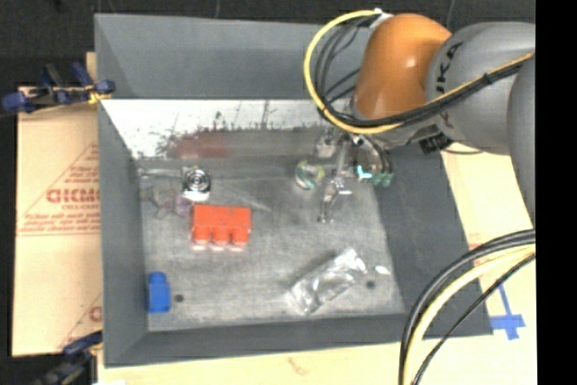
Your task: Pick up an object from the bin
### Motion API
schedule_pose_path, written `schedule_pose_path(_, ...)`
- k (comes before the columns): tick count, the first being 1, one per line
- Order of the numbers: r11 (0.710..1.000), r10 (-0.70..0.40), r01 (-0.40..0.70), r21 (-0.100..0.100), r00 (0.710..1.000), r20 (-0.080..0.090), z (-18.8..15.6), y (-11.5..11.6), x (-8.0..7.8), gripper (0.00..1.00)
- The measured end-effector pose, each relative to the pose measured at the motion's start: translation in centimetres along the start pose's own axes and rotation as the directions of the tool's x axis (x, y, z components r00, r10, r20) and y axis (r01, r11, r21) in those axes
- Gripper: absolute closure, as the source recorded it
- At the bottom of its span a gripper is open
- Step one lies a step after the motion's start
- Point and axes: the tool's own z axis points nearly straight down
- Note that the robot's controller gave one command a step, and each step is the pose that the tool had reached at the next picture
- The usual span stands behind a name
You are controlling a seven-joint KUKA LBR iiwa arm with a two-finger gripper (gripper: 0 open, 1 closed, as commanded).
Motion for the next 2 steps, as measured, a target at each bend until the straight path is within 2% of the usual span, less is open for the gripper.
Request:
schedule_pose_path(1, 0.986, 0.166, -0.166, -0.005, 0.986, 0.024, 4.4, 1.9, -1.3, 0.0)
schedule_pose_path(2, 0.971, 0.238, -0.238, -0.004, 0.971, 0.01, 3.4, 3.4, -2.2, 0.0)
